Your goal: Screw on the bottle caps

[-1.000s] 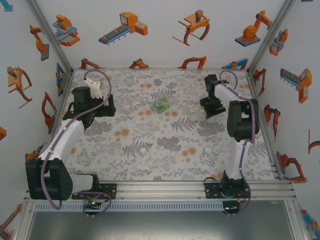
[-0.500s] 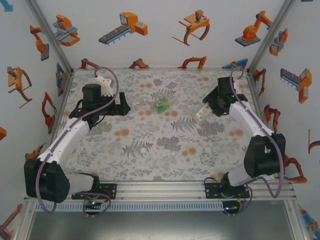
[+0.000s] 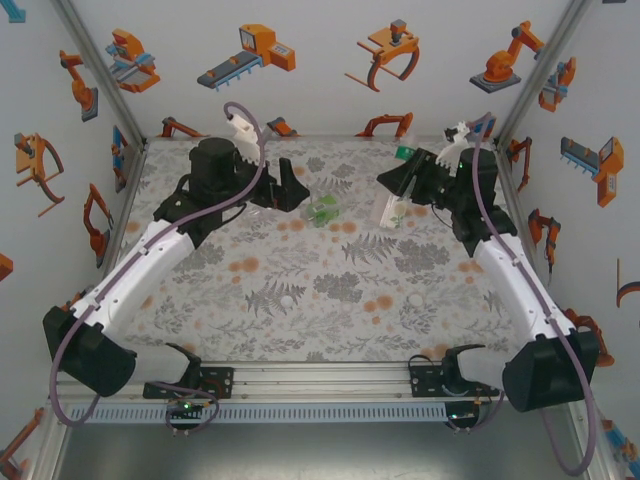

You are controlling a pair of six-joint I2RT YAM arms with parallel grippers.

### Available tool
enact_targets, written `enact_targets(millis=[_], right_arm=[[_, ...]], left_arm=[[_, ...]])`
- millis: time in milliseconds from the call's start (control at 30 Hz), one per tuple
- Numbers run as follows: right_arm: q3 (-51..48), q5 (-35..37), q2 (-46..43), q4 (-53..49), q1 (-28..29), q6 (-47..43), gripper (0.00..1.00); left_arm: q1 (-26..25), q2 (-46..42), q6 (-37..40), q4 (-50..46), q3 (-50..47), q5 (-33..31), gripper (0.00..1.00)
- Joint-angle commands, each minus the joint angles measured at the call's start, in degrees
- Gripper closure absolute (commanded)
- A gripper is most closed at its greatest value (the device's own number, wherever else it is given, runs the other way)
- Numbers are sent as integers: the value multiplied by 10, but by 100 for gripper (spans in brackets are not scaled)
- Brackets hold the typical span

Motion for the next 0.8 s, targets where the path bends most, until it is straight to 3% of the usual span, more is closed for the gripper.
enact_targets(millis=[0,167,300,567,767], right_arm=[[-18,-80,-22,147,12,3,81],[-56,-184,-15,362,25,18,85],[-68,-215,-5,505,40,50,86],[-29,-239,46,722,85,156,89],[14,-237,76,750,123,166,93]], left_arm=[[-7,-1,2,54,15,101,2],[-22,-5,5,168,-26,221,2],[-39,-19,12,264,-62,285,2],[-70,-21,28,304,-55,293,3],[-80,-9,2,349,-32,317,2]])
